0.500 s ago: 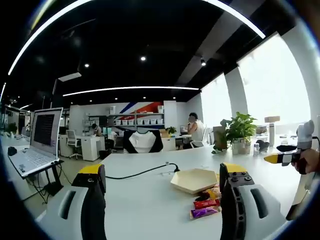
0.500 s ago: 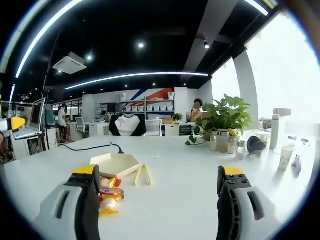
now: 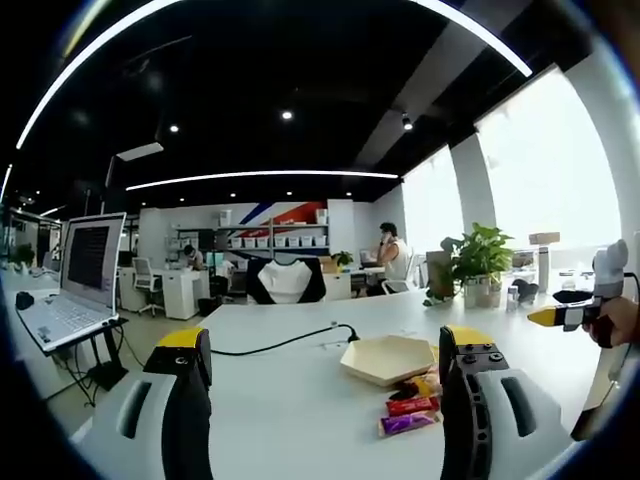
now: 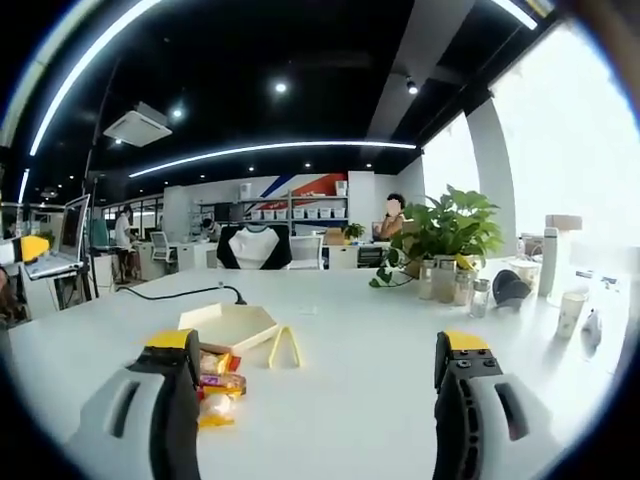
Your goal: Place the target food into the container with the food tongs after gripping and lifting it, then release it inside without dropping or visibly crushing the food.
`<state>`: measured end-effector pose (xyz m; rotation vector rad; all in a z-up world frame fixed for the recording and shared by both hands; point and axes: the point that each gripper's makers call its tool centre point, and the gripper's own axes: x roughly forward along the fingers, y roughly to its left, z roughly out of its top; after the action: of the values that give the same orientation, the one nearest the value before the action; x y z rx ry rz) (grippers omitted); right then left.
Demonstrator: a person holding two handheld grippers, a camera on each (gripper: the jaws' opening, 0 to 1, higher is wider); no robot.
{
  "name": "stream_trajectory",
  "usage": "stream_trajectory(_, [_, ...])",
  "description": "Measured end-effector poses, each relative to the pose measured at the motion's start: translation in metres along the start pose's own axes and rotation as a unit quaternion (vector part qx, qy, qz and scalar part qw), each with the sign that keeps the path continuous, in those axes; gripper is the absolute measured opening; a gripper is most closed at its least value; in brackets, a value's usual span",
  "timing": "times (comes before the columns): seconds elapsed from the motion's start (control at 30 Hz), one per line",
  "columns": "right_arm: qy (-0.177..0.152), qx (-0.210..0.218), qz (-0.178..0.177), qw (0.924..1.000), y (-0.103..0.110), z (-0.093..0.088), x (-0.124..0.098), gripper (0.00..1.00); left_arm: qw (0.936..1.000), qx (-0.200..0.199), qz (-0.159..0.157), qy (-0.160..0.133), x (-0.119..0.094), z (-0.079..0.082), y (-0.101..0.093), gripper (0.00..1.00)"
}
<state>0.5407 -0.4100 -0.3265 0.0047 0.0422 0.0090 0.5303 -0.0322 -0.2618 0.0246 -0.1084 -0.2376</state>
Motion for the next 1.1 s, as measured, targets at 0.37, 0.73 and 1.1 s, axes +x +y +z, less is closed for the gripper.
stream_trajectory(0.37, [-0.003, 0.0, 0.002, 1.0, 0.0, 0.008, -0.002, 0.99, 0.9998, 0.005, -0.017, 0.002, 0.005, 0.006, -0.008, 1.0])
stream_trajectory(0.73, [-0.006, -0.005, 0.002, 1.0, 0.001, 0.012, 0.002, 0.99, 0.9996, 0.001, -0.028, -0.002, 0.009, 0.007, -0.014, 1.0])
stream_trajectory(1.1, [0.004, 0.001, 0.001, 1.0, -0.004, 0.004, 0.008, 0.99, 0.9993, -0.01, -0.031, 0.015, 0.012, -0.005, -0.019, 0.99])
